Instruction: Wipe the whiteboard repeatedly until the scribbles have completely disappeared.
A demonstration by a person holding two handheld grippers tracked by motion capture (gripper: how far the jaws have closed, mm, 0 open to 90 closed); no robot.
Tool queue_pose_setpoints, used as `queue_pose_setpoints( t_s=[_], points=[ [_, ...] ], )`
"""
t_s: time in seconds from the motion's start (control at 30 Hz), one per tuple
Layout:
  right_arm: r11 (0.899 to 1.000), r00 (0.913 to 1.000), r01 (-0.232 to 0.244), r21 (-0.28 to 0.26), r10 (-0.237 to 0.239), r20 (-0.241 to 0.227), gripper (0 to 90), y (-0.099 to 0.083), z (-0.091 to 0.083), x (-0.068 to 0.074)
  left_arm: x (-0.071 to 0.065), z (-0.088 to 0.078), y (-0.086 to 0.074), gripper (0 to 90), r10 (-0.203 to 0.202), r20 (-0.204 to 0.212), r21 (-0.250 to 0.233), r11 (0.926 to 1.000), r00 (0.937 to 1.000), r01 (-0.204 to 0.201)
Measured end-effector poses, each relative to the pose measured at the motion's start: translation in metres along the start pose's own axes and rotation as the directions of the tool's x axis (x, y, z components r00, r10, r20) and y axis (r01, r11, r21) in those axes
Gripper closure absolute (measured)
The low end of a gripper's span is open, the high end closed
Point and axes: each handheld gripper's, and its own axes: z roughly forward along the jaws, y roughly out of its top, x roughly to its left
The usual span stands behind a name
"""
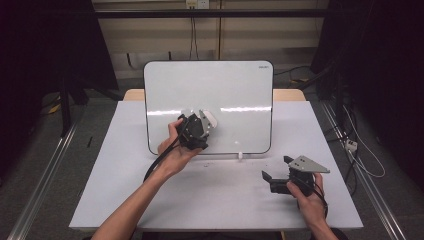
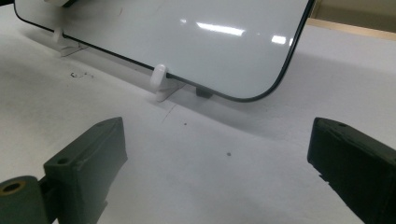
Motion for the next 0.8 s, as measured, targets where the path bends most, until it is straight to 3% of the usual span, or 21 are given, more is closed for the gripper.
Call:
queue_pose_setpoints(
  t_s=[0.3, 0.43, 0.57, 0.73, 0.8],
  points=[
    [1.0, 1.0, 0.0, 0.001, 0.0, -0.004, 4.7, 0.0, 0.001, 0.0, -0.038, 0.014, 0.024, 30.0, 0.053, 0.019, -0.034, 0.9981, 0.9984, -0.052],
    [1.0, 1.0, -0.001, 0.0, 0.001, -0.004, 4.7, 0.0, 0.0, 0.0, -0.051, 0.018, 0.035, 30.0, 0.092, 0.022, -0.02, 0.9956, 0.9955, -0.092],
    [1.0, 1.0, -0.007, -0.006, 0.007, -0.003, 4.6, 0.0, -0.001, -0.001, -0.058, 0.019, 0.039, 30.0, 0.113, 0.016, -0.014, 0.9935, 0.9934, -0.113],
    [1.0, 1.0, -0.004, -0.002, 0.004, -0.002, 4.6, 0.0, 0.0, -0.001, -0.066, 0.022, 0.042, 30.0, 0.109, 0.0, -0.025, 0.9938, 0.9941, -0.109],
    [1.0, 1.0, -0.001, -0.001, 0.001, -0.003, 4.6, 0.0, 0.001, 0.0, -0.069, 0.023, 0.044, 30.0, 0.122, 0.016, -0.025, 0.9923, 0.9924, -0.121]
  ],
)
